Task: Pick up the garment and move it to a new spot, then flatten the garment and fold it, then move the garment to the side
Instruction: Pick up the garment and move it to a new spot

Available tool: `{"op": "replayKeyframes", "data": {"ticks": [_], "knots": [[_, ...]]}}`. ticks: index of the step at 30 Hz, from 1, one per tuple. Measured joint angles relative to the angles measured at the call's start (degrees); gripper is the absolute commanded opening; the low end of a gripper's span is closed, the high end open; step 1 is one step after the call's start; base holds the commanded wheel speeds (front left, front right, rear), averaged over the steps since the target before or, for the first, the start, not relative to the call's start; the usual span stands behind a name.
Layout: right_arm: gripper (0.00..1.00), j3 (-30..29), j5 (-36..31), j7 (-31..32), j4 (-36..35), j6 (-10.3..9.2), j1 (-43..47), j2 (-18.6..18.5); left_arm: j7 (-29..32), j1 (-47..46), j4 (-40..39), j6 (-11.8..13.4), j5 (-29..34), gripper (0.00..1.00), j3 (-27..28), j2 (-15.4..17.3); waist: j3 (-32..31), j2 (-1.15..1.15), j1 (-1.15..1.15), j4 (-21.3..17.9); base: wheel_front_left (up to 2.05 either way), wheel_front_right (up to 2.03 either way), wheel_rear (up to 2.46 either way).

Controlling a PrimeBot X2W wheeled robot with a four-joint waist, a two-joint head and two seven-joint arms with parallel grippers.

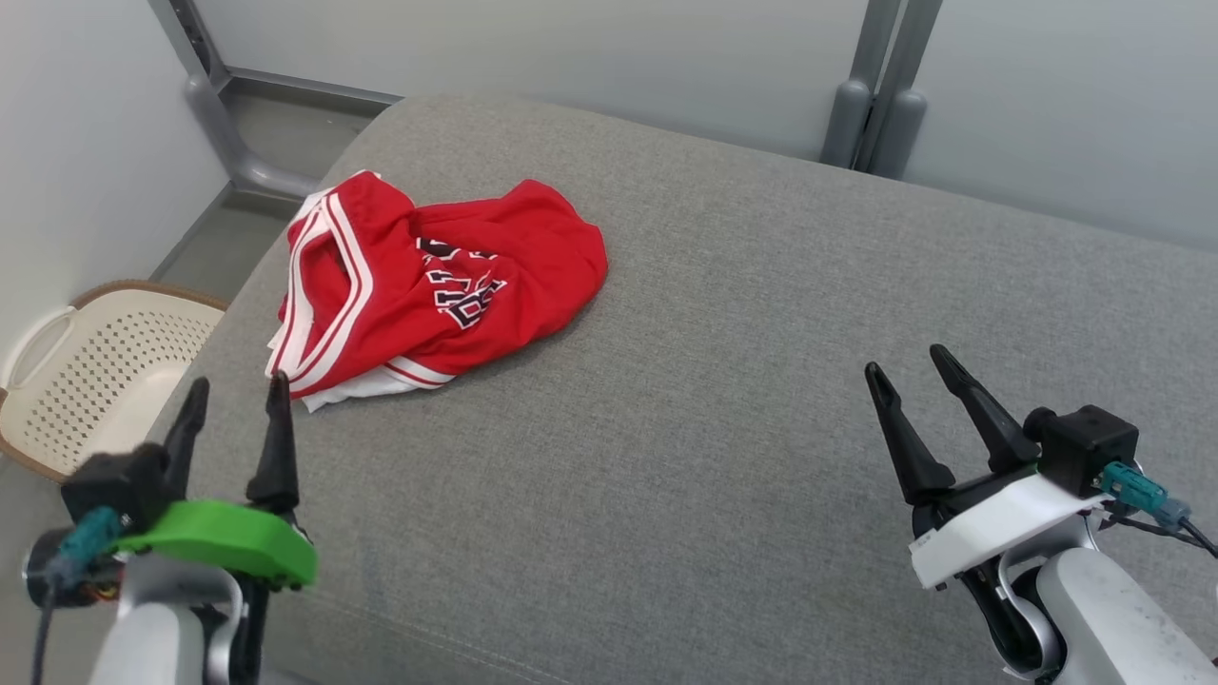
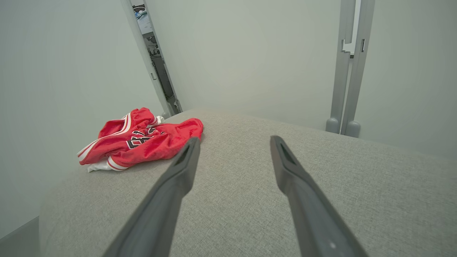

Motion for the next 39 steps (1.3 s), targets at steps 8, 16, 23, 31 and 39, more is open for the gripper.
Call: {"op": "replayKeyframes", "data": {"ticks": [8, 16, 23, 31, 39], "knots": [[1.0, 2.47, -0.15, 0.0, -1.66, 0.0, -3.9, -1.44, 16.46, -14.24, 5.19, -1.52, -7.33, 1.0, 2.63, 7.67, 3.75, 0.0, 0.0, -3.77, 0.0, 0.0, 0.0], [1.0, 4.7, 0.12, 0.01, -1.8, 0.0, -7.73, -2.11, 29.51, -24.16, 20.42, -2.29, -17.83, 1.0, 1.38, 14.32, 8.8, 0.0, 0.0, -10.69, 0.0, 0.0, 0.0], [1.0, 5.89, 0.46, 0.0, -1.58, 0.0, -9.58, -2.02, 34.62, -26.27, 29.88, -2.3, -24.04, 1.0, -0.77, 17.5, 12.19, 0.0, 0.0, -16.47, 0.0, 0.0, 0.0], [1.0, 5.93, 0.48, 0.0, -1.09, 0.0, -9.88, -1.41, 37.96, -27.08, 37.26, -2.35, -24.82, 0.32, -2.43, 19.7, 14.26, 0.0, 0.01, -21.2, 0.0, 0.0, 0.0], [1.0, 6.03, 0.48, 0.0, -0.14, 0.0, -8.9, -0.02, 34.18, -27.47, 36.18, -2.35, -23.66, 0.0, -6.89, 21.47, 12.27, 0.0, 0.01, -21.7, 0.0, 0.0, 0.0]]}}
